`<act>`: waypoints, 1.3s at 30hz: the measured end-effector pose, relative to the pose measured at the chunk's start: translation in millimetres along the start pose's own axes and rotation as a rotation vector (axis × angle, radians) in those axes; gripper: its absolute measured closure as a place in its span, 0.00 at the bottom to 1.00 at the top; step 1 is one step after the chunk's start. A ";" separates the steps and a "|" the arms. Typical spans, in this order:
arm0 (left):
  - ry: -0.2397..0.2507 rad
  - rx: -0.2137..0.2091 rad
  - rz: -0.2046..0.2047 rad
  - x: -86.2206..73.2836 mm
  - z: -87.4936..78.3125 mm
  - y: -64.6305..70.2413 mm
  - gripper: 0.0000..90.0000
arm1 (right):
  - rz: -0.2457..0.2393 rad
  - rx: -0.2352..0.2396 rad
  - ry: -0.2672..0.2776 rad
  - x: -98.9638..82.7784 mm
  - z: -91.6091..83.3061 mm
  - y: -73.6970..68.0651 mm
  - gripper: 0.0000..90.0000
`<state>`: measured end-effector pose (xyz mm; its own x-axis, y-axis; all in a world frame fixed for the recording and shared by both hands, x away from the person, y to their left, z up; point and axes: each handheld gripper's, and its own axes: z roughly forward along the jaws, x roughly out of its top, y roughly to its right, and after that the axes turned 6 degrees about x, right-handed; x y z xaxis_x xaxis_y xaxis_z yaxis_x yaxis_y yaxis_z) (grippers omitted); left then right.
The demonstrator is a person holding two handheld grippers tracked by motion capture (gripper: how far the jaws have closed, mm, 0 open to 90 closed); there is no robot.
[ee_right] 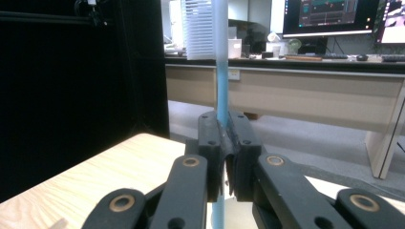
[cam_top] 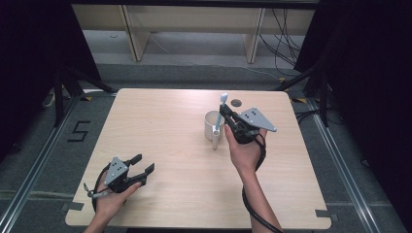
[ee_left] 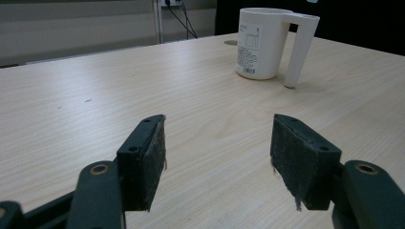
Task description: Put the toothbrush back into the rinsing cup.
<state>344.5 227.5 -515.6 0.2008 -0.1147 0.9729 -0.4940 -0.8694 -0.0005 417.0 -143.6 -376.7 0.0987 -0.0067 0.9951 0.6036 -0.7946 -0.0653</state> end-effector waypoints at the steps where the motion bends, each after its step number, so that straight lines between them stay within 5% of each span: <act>1: 0.000 -0.001 -0.001 -0.1 0.1 0.3 0.40 | -0.001 -0.001 0.007 -1.3 1.1 -0.1 0.96; 7: 0.000 0.000 -0.002 -0.1 0.0 0.0 0.40 | -0.025 -0.009 0.007 -4.6 3.3 1.7 0.96; 15: -0.001 -0.001 -0.004 -0.8 0.0 -0.1 0.40 | 0.012 -0.012 -0.016 -9.1 5.8 0.3 0.96; 39: -0.003 -0.006 -0.001 -1.4 -0.5 0.2 0.40 | 0.012 -0.016 -0.064 -28.2 13.7 2.1 0.95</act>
<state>343.6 227.7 -516.8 0.2042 -0.1155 0.9721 -0.4987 -0.8668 0.0017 426.4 -136.8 -405.9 0.1567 0.0224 0.9874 0.5898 -0.8040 -0.0754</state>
